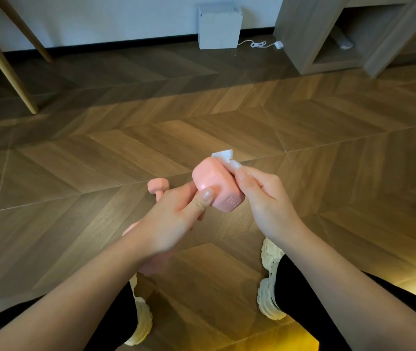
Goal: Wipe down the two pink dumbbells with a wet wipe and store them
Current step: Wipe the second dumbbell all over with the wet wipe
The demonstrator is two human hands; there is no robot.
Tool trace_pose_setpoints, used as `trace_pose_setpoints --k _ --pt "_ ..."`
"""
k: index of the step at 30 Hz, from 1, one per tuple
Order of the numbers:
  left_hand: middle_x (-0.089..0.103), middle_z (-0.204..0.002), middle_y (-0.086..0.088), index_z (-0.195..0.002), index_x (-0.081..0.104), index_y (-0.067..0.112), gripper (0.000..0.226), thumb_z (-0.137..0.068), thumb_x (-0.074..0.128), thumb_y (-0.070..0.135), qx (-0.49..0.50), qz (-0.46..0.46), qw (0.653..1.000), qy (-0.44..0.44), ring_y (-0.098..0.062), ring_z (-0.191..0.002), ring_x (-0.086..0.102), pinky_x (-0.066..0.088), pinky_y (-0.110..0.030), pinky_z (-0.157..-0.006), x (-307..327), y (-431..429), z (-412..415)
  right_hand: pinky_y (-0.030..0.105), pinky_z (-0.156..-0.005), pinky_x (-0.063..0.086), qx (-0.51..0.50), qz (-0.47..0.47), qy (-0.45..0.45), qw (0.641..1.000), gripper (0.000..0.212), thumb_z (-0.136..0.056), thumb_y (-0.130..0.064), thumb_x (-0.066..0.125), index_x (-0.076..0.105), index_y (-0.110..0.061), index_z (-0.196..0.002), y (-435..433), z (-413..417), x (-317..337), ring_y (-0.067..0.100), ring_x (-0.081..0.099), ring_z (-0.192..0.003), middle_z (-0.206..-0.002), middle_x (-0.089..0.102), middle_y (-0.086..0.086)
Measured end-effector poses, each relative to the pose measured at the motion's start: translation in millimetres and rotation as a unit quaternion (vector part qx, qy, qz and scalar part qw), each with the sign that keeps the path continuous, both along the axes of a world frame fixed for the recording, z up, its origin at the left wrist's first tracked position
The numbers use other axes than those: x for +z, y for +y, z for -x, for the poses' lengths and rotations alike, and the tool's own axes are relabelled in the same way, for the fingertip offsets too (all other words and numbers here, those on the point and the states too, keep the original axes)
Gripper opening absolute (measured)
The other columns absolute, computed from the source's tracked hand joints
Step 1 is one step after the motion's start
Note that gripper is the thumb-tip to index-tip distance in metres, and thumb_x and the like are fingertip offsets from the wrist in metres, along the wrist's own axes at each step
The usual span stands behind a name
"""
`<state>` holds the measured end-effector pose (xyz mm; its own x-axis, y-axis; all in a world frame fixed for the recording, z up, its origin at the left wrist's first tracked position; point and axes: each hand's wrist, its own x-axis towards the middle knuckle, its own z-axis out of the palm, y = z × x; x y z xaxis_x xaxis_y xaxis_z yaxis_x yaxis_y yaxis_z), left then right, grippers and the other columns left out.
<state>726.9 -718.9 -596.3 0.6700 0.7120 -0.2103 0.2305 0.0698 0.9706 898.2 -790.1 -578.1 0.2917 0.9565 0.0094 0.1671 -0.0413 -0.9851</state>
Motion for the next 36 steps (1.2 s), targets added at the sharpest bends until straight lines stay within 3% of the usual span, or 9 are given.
trace_pose_setpoints --k 3,8,11,15,23,26,30,33,36 --pt "0.050 -0.068 0.016 -0.074 0.058 0.027 0.063 -0.073 0.049 0.089 -0.016 -0.027 0.999 0.021 -0.017 -0.065 0.043 0.038 -0.046 -0.068 4 3 -2 0.032 -0.076 0.044 -0.003 -0.006 0.002 1.000 0.040 -0.100 -0.030 0.040 0.072 -0.006 -0.102 1 1 2 0.013 0.057 -0.082 -0.084 0.067 0.012" --pt "0.049 -0.066 0.013 -0.072 0.053 0.030 0.066 -0.072 0.037 0.094 -0.042 -0.094 0.992 0.067 -0.011 -0.061 0.044 0.044 -0.052 -0.067 9 6 -1 0.024 -0.066 0.038 -0.003 -0.025 -0.001 1.000 0.035 -0.100 -0.026 0.040 0.070 -0.025 -0.082 2 2 6 0.006 0.048 -0.071 -0.071 0.055 -0.012" --pt "0.049 -0.063 0.020 -0.072 0.050 0.028 0.065 -0.075 0.035 0.091 -0.048 -0.096 0.991 0.075 -0.009 -0.061 0.044 0.045 -0.052 -0.068 10 7 -1 0.030 -0.069 0.040 -0.007 -0.002 -0.005 1.000 0.038 -0.100 -0.030 0.039 0.073 -0.014 -0.099 4 1 4 0.009 0.052 -0.075 -0.077 0.060 -0.007" --pt "0.053 -0.063 0.026 -0.070 0.049 0.029 0.052 -0.081 0.034 0.077 -0.056 -0.110 0.988 0.096 -0.003 -0.061 0.046 0.043 -0.040 -0.071 11 7 1 0.026 -0.061 0.032 0.007 -0.029 -0.010 0.999 0.039 -0.100 -0.027 0.040 0.055 -0.006 -0.070 1 3 4 0.009 0.040 -0.066 -0.068 0.044 -0.005" --pt "0.052 -0.063 0.022 -0.072 0.052 0.028 0.060 -0.078 0.036 0.085 -0.042 -0.088 0.991 0.087 -0.010 -0.062 0.046 0.047 -0.049 -0.072 9 7 -1 0.022 -0.063 0.033 0.017 -0.050 -0.011 0.999 0.039 -0.100 -0.029 0.040 0.050 -0.014 -0.065 0 2 7 0.001 0.042 -0.066 -0.067 0.046 -0.014" --pt "0.053 -0.062 0.019 -0.071 0.052 0.028 0.054 -0.081 0.037 0.080 -0.049 -0.089 0.991 0.083 -0.009 -0.061 0.045 0.042 -0.045 -0.069 7 7 -2 0.034 -0.062 0.033 0.006 -0.003 -0.031 0.999 0.044 -0.099 -0.029 0.039 0.058 0.002 -0.074 4 3 7 0.010 0.042 -0.066 -0.067 0.047 -0.003" --pt "0.055 -0.063 0.021 -0.069 0.051 0.028 0.058 -0.079 0.035 0.083 -0.051 -0.097 0.989 0.097 -0.007 -0.061 0.046 0.047 -0.050 -0.072 9 7 -4 0.014 -0.071 0.038 0.023 -0.054 -0.015 0.998 0.037 -0.101 -0.017 0.038 0.062 -0.018 -0.073 -1 2 9 -0.005 0.053 -0.075 -0.072 0.058 -0.025" --pt "0.054 -0.060 0.023 -0.066 0.051 0.030 0.054 -0.082 0.033 0.078 -0.047 -0.107 0.988 0.104 -0.006 -0.062 0.046 0.046 -0.045 -0.071 8 7 -5 0.025 -0.063 0.033 0.006 -0.018 -0.026 0.999 0.038 -0.099 -0.025 0.039 0.055 -0.010 -0.067 3 2 10 0.001 0.042 -0.065 -0.066 0.049 -0.015" --pt "0.055 -0.064 0.025 -0.064 0.056 0.034 0.051 -0.080 0.036 0.078 -0.027 -0.069 0.994 0.082 -0.006 -0.059 0.044 0.041 -0.038 -0.069 6 7 -5 0.014 -0.068 0.036 0.016 -0.059 -0.035 0.998 0.038 -0.101 -0.021 0.039 0.053 -0.024 -0.066 -1 5 10 -0.005 0.049 -0.070 -0.068 0.053 -0.023"
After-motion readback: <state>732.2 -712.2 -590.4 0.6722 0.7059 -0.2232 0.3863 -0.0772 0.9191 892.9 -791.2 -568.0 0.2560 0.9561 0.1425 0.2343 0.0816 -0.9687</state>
